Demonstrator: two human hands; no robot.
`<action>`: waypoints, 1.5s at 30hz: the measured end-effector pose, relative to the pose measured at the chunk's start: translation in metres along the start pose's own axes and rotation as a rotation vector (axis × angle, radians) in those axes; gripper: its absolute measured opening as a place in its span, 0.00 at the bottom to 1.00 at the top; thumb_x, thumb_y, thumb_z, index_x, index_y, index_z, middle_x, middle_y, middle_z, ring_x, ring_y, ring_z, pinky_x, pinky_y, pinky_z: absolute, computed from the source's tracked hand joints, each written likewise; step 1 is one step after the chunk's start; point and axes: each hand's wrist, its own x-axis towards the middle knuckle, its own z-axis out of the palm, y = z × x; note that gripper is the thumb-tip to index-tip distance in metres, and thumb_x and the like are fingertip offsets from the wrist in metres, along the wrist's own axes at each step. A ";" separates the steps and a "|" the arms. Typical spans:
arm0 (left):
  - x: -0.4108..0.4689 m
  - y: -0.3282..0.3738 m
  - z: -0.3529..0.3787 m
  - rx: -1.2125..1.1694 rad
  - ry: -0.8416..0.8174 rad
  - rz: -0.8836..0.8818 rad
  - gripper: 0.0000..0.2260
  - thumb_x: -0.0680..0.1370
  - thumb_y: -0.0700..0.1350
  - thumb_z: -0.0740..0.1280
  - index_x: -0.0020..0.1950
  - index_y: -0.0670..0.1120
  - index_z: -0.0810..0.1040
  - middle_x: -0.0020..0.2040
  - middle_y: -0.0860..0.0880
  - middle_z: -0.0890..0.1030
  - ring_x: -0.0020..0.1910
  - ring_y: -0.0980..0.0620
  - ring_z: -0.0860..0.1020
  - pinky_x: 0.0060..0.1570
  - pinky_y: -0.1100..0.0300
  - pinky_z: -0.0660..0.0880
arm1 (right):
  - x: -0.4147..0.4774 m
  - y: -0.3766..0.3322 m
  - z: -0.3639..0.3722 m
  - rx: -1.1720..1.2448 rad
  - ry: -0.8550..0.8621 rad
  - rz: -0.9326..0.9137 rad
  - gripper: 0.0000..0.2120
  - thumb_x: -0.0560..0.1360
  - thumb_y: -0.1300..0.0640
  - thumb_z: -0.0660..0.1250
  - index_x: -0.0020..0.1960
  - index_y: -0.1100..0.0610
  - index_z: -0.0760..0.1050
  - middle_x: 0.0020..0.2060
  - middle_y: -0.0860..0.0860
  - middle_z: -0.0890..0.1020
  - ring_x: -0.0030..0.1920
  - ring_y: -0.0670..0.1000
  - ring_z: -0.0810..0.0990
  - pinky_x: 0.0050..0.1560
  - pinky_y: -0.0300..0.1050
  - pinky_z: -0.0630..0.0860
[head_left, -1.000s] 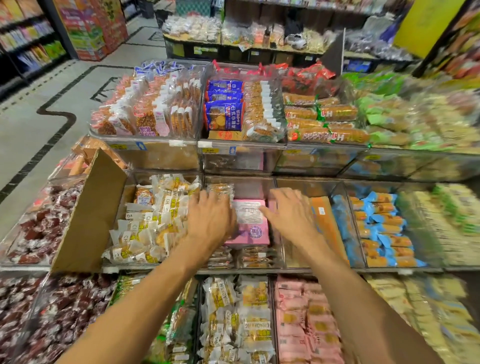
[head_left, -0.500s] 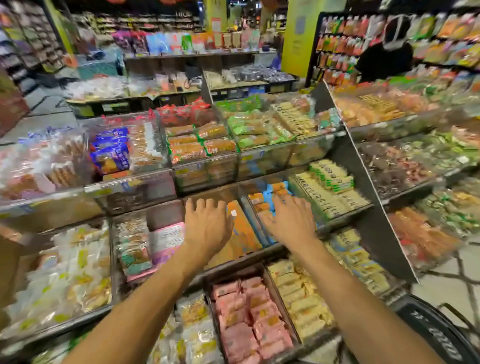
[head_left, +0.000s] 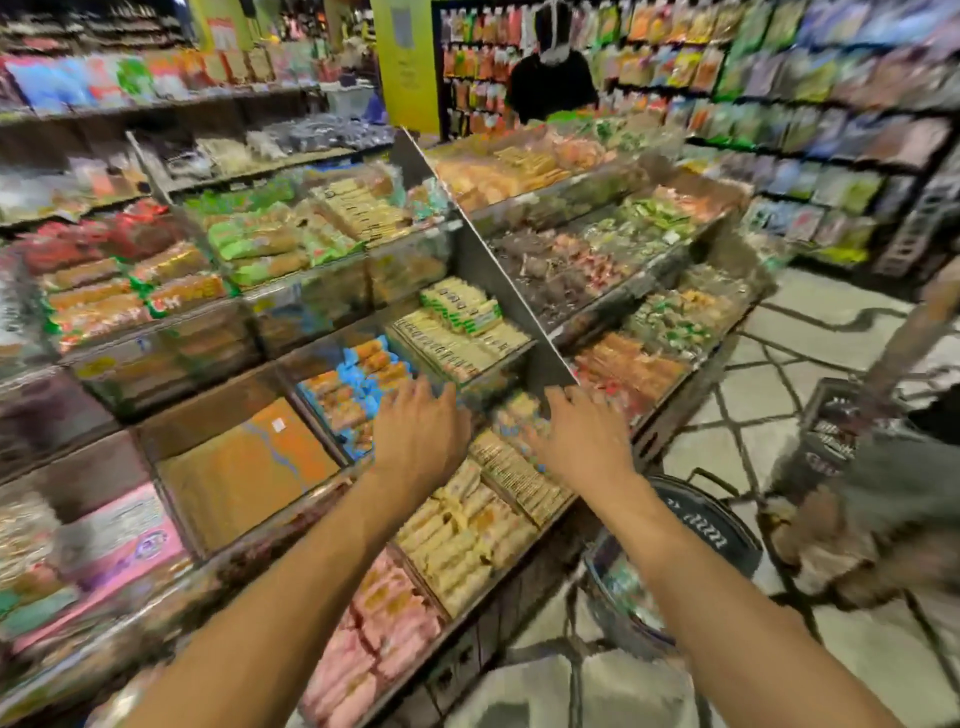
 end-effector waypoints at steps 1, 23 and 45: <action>0.003 0.017 0.001 -0.006 -0.008 0.029 0.27 0.79 0.58 0.48 0.63 0.45 0.80 0.59 0.40 0.81 0.60 0.37 0.78 0.57 0.44 0.74 | -0.004 0.015 0.000 -0.011 -0.003 0.025 0.30 0.80 0.33 0.59 0.72 0.54 0.74 0.64 0.56 0.80 0.66 0.60 0.76 0.68 0.59 0.69; 0.150 0.316 0.120 -0.060 -0.200 0.664 0.19 0.81 0.58 0.61 0.64 0.47 0.78 0.58 0.42 0.80 0.60 0.38 0.78 0.62 0.43 0.72 | -0.016 0.284 0.077 -0.093 -0.138 0.666 0.30 0.79 0.33 0.60 0.71 0.53 0.74 0.58 0.55 0.83 0.60 0.59 0.79 0.62 0.55 0.72; 0.198 0.445 0.315 0.018 -0.673 0.616 0.21 0.83 0.57 0.57 0.72 0.48 0.71 0.64 0.43 0.79 0.64 0.39 0.76 0.63 0.46 0.71 | 0.025 0.439 0.262 0.219 -0.463 0.734 0.21 0.79 0.38 0.62 0.57 0.55 0.76 0.49 0.55 0.82 0.52 0.59 0.81 0.53 0.53 0.75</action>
